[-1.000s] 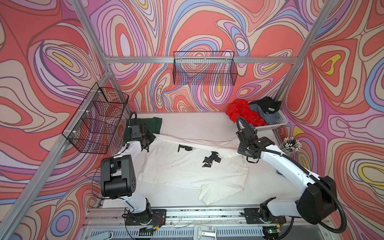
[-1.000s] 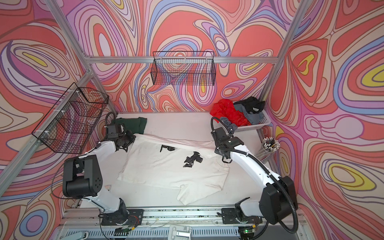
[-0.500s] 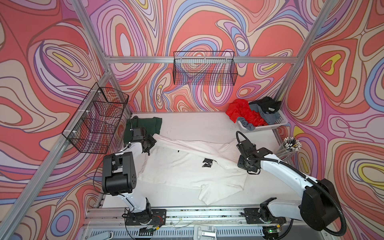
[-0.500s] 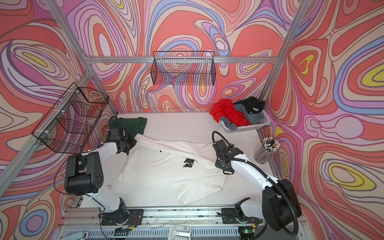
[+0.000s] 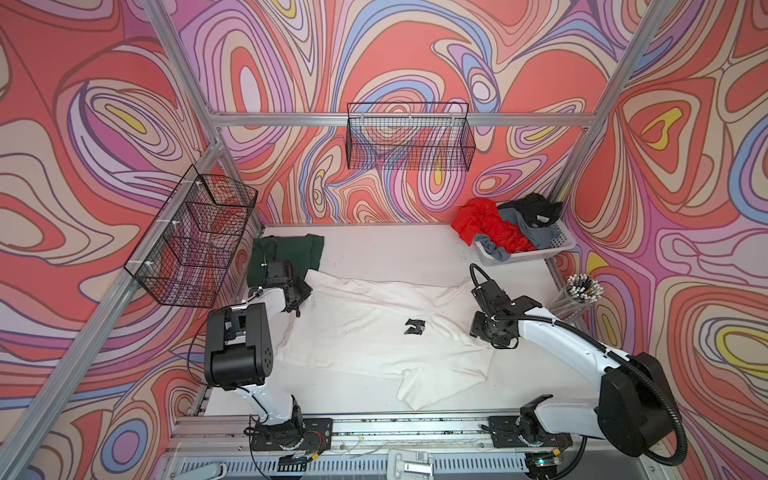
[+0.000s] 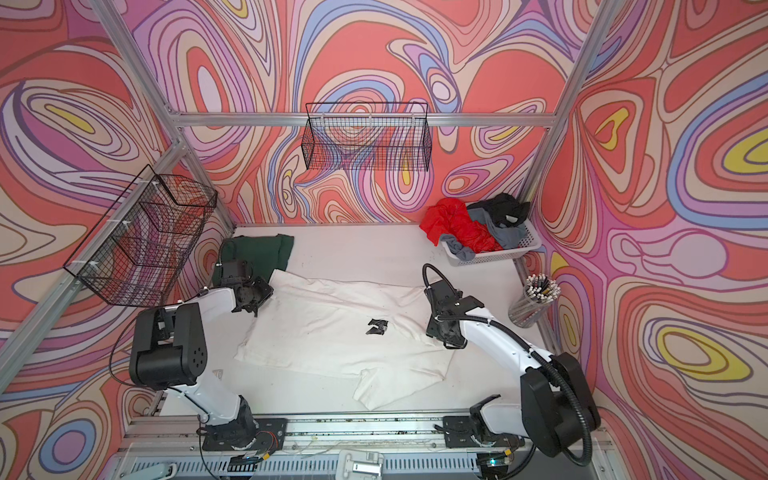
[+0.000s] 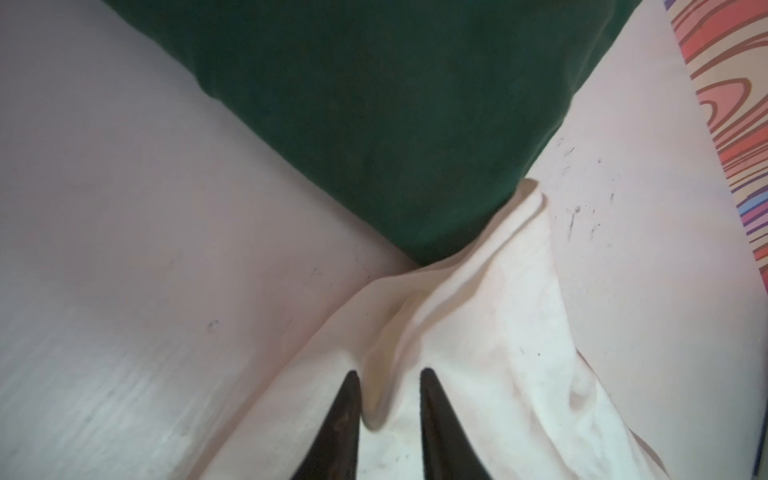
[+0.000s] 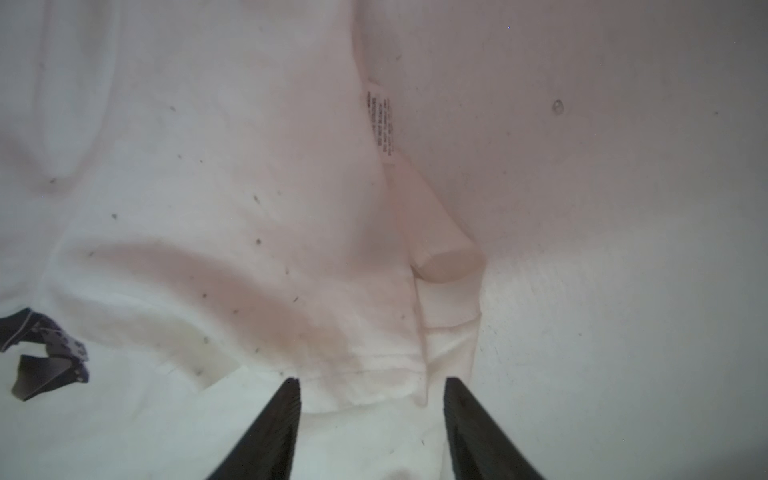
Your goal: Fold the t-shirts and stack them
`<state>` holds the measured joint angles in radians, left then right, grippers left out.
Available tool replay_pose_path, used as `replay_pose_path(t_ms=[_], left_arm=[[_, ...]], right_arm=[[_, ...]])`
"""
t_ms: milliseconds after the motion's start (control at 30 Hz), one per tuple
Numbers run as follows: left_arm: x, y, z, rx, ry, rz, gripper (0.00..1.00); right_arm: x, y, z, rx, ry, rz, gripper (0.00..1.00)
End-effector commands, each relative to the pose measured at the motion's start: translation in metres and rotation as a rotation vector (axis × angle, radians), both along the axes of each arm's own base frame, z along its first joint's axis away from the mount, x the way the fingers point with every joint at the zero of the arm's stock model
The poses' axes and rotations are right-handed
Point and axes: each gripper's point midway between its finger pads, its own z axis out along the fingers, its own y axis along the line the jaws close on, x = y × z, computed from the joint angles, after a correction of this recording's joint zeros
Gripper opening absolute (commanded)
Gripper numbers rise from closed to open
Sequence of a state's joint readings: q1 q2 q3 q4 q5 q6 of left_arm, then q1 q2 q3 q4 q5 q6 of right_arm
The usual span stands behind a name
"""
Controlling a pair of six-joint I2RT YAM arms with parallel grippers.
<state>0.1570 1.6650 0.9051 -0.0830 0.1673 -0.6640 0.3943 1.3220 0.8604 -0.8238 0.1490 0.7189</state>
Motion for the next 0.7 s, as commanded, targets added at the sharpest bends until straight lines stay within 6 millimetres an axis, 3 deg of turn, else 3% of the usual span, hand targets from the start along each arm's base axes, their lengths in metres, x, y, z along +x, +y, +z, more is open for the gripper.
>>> replay_pose_path(t_ms=[0, 100, 200, 367, 533, 667], left_arm=[[-0.008, 0.012, 0.026, 0.091, -0.041, 0.009, 0.43], [-0.008, 0.016, 0.04, 0.149, -0.086, 0.003, 0.48], [-0.002, 0.011, 0.044, 0.144, -0.114, -0.037, 0.54], [0.021, -0.011, 0.039, 0.11, -0.135, -0.147, 0.55], [0.041, -0.032, 0.027, 0.155, -0.065, -0.268, 0.6], [0.051, -0.041, 0.014, 0.14, -0.024, -0.305, 0.64]], right_arm=[[0.038, -0.003, 0.036, -0.033, -0.125, -0.004, 0.64], [0.067, -0.002, 0.045, -0.018, -0.171, -0.004, 0.64], [0.09, -0.009, 0.039, -0.043, -0.178, 0.006, 0.64], [0.126, -0.021, 0.026, -0.08, -0.164, 0.012, 0.55], [0.147, -0.03, 0.016, -0.164, -0.141, 0.029, 0.42], [0.162, -0.033, 0.008, -0.157, -0.143, 0.028, 0.4]])
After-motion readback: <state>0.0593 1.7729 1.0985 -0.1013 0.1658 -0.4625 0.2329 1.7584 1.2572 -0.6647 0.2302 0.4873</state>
